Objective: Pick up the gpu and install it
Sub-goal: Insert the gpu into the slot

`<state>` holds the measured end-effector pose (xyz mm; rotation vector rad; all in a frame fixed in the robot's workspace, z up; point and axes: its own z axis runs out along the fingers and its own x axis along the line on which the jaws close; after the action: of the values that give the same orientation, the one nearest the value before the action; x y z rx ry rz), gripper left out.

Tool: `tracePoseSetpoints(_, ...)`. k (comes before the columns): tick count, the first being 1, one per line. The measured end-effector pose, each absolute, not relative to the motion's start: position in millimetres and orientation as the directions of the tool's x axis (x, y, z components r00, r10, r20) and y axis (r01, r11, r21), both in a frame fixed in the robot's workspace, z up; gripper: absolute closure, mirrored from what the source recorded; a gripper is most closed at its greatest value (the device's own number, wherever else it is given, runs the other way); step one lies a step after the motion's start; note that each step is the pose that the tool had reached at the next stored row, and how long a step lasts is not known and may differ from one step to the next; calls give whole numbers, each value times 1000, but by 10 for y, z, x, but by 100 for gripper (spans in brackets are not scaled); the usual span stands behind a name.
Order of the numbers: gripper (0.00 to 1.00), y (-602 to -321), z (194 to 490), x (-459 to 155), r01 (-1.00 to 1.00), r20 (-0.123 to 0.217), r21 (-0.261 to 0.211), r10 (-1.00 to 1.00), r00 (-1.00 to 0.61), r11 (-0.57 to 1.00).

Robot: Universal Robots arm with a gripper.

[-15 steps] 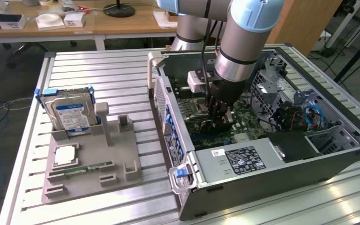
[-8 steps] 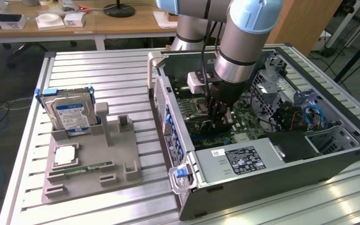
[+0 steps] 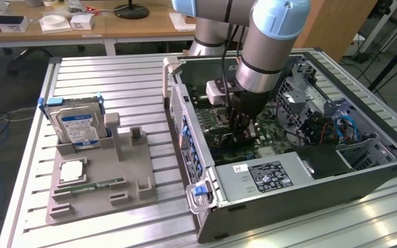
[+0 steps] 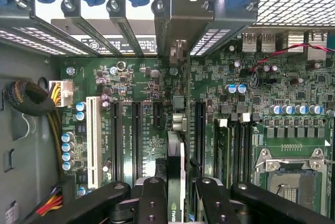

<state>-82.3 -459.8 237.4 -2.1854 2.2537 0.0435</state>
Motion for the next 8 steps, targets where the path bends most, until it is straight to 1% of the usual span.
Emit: tracePoseSetpoints(8,74,-4598,2346,-823,-999,-21,18,-999,-31,30)
